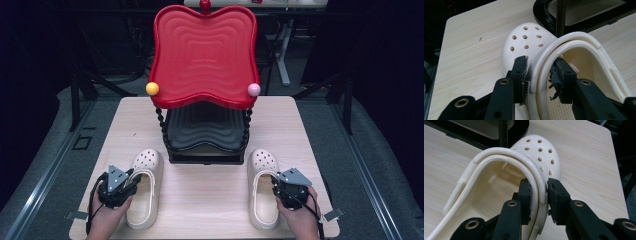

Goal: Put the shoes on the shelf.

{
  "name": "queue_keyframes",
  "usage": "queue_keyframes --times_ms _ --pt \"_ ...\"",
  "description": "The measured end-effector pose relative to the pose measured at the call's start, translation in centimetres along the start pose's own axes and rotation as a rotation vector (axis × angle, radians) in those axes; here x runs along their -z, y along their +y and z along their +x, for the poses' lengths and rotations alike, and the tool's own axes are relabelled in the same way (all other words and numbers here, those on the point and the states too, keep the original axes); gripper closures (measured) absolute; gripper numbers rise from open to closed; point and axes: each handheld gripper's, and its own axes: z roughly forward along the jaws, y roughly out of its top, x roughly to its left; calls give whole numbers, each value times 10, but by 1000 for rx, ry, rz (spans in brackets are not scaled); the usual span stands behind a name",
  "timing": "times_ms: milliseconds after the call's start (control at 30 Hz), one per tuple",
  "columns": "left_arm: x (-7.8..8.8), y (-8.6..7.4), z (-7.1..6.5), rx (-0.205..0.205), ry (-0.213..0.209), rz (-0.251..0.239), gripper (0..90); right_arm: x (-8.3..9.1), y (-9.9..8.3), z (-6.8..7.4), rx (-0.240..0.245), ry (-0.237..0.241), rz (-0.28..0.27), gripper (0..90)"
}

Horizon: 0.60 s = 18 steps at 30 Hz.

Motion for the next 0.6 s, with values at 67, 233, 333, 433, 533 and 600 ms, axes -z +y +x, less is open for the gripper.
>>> queue_keyframes --times_ms 67,233,333,433,533,600 --pt "0 0 0 -6 -2 -4 668 1 0 0 4 -7 -2 739" --pt "0 -1 1 -18 -4 -9 679 2 -1 0 -2 0 -4 741" --pt "1 -1 1 -56 -4 -7 697 4 -1 2 0 -5 -8 741" --pt "3 -1 3 -73 -3 -5 718 7 0 2 2 -7 -13 743" --pt "5 -2 6 -55 -12 -6 748 11 0 2 -8 -10 -21 744" --pt "6 -2 8 -49 -12 -7 748 11 0 2 -9 -10 -23 744"
